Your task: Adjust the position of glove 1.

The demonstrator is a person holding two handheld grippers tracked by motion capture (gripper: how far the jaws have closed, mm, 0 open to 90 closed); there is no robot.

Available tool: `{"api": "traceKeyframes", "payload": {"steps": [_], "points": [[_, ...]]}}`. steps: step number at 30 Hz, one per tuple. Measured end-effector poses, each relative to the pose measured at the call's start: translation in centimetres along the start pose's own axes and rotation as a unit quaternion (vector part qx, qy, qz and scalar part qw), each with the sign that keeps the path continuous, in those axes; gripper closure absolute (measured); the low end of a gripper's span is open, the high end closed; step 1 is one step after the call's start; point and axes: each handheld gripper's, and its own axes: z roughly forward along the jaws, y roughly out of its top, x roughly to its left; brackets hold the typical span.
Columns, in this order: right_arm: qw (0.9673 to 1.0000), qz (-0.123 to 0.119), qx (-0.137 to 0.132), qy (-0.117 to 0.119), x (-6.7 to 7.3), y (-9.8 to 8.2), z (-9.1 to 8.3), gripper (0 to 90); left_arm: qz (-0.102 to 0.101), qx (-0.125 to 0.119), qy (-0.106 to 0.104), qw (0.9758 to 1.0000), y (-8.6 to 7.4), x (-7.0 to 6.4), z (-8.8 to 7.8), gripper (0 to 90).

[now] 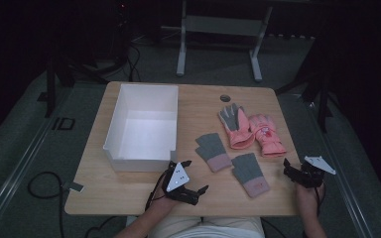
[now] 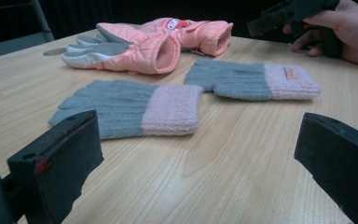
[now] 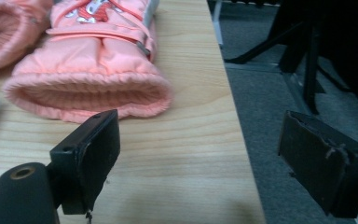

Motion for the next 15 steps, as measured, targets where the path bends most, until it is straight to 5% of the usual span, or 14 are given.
{"api": "traceKeyframes", "payload": {"steps": [9, 15], "points": [[0.9999, -0.008, -0.006, 0.000, 0.14, -0.08, -0.19, 12.9, -0.004, -0.002, 0.004, 1.0000, -0.01, 0.05, -0.02, 0.2], [0.9997, 0.007, -0.013, -0.021, 0.04, -0.11, -0.27, 10.6, -0.004, -0.003, 0.003, 1.0000, -0.03, 0.03, -0.03, 0.2]]}}
